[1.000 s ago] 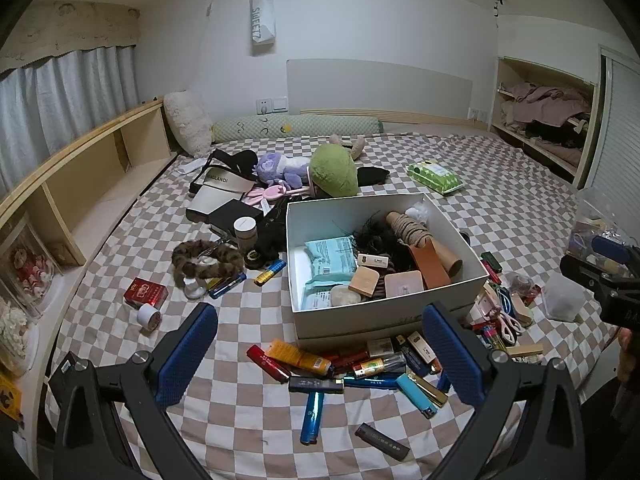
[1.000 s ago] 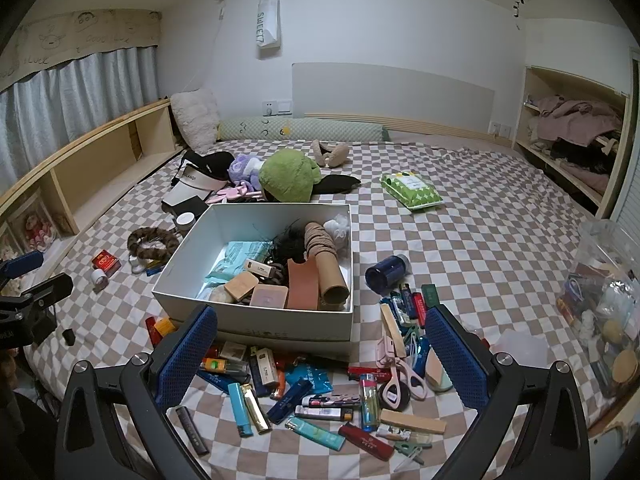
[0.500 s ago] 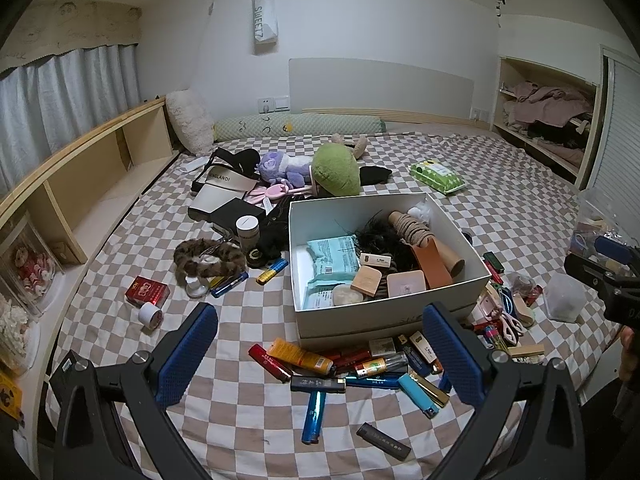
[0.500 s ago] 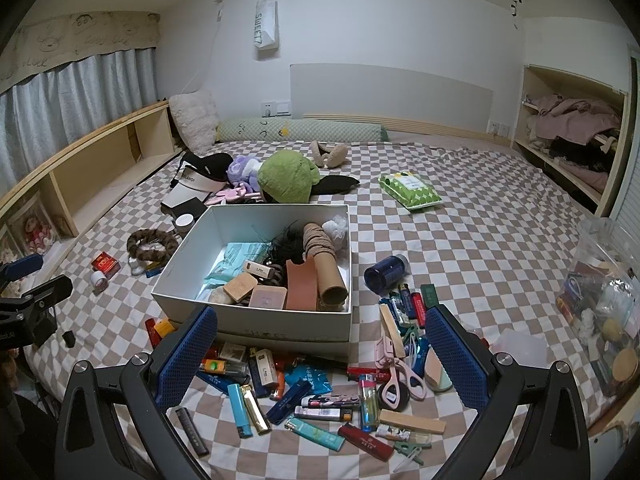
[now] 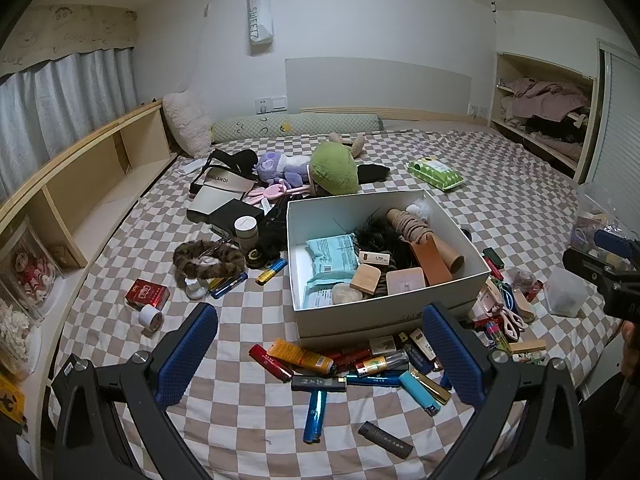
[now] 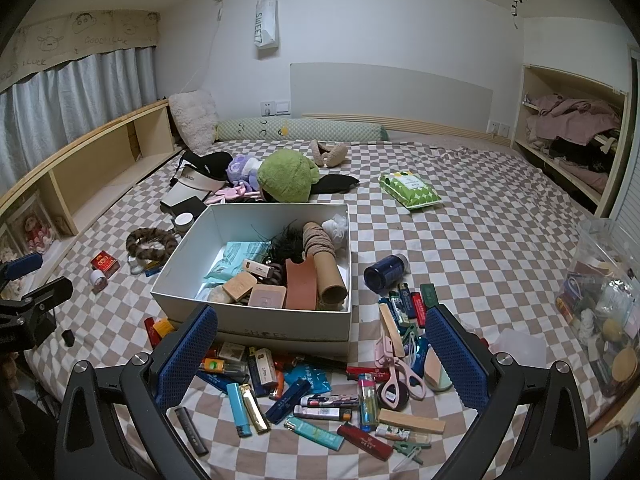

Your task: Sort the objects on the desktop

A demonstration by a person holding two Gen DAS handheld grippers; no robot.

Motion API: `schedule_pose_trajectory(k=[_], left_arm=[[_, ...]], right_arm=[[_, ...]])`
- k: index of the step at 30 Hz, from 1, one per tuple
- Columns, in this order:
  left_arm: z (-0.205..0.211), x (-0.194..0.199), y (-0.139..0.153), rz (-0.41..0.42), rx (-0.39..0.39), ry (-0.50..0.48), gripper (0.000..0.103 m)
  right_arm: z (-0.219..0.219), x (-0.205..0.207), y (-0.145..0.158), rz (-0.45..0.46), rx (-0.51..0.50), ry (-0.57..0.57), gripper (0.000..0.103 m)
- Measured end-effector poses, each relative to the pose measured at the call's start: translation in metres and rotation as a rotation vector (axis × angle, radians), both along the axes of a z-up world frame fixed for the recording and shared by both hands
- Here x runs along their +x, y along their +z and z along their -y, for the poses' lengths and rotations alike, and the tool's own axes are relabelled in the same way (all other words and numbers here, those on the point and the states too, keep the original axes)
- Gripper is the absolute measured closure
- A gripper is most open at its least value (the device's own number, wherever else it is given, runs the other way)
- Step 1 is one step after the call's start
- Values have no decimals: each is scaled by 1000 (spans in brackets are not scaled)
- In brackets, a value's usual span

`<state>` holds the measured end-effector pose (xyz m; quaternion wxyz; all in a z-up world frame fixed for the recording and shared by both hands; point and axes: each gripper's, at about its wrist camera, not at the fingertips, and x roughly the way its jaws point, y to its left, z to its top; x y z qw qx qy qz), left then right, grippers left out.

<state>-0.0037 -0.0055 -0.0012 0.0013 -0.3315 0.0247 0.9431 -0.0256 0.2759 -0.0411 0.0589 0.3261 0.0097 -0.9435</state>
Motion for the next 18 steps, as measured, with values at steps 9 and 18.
schedule_pose_trajectory(k=[9,18], left_arm=[[0,1,1,2,0,-1,0],[-5,-1,-1,5,-6,-5,0]], right_arm=[[-1,0,0,1,0,0,0],[-3,1,0,2,1,-3,0]])
